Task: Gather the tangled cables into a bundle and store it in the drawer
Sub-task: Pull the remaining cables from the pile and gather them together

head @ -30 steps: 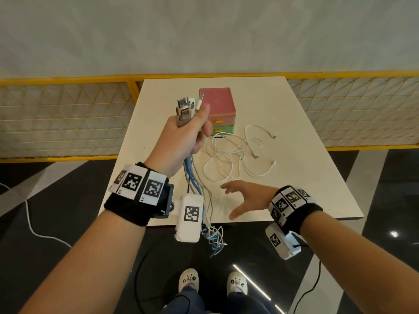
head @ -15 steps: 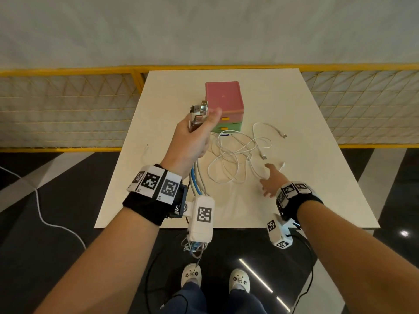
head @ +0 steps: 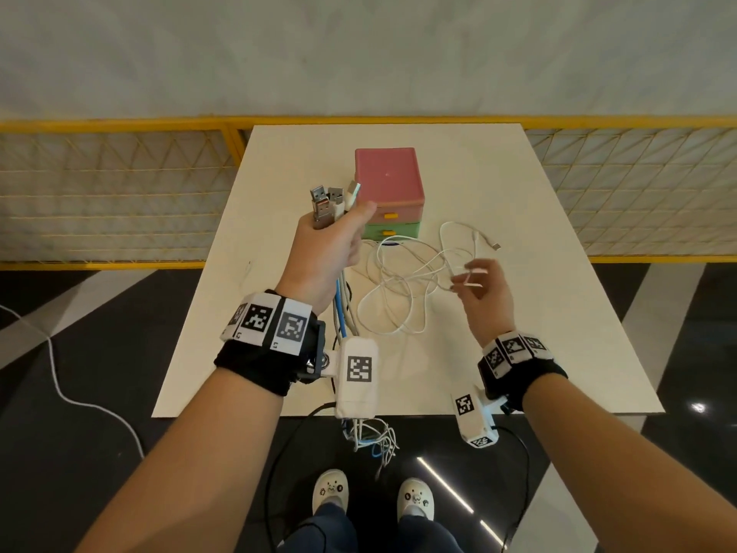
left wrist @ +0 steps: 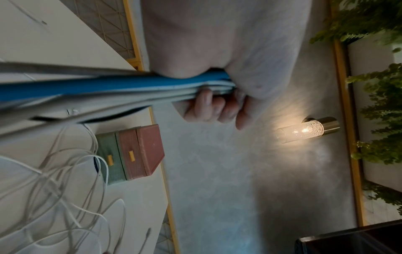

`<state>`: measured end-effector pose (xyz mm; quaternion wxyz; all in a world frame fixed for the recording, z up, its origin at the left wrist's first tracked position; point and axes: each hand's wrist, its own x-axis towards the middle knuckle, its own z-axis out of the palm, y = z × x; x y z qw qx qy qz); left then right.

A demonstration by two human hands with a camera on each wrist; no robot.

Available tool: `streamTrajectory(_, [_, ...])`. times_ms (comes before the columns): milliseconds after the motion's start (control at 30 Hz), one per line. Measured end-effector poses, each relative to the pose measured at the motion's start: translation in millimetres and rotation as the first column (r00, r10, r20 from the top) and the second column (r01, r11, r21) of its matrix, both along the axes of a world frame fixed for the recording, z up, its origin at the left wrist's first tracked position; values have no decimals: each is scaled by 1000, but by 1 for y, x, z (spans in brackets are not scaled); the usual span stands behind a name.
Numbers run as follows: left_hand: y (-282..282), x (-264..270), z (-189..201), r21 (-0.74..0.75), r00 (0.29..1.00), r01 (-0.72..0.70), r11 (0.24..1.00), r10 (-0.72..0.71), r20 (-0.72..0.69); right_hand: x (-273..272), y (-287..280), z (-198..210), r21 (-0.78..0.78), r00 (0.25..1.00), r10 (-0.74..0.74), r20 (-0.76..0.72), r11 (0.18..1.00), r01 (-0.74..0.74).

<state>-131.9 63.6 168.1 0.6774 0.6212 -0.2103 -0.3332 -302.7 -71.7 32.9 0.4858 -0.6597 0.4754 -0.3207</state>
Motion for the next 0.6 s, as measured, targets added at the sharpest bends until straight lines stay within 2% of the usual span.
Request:
streamTrajectory(133, [-5, -1, 5, -27, 999, -40, 999, 39, -29, 10, 15, 30, 1, 968, 148, 204, 988, -152])
streamTrajectory(267, [-10, -1, 5, -59, 995, -79, 995, 75, -69, 17, 32, 57, -70, 928, 255, 271, 967, -245])
streamTrajectory(333, [-13, -2, 4, -65, 995, -60, 996, 55, -77, 19, 39, 72, -144, 909, 339, 242, 939, -312])
streamTrajectory(433, [-16, -3, 4, -39, 999, 3, 999, -5, -50, 21, 47, 89, -216, 867, 484, 121, 865, -453])
streamTrajectory(600, [-17, -3, 7, -59, 991, 131, 990, -129, 27, 24, 50, 106, -278, 801, 596, -66, 760, -588])
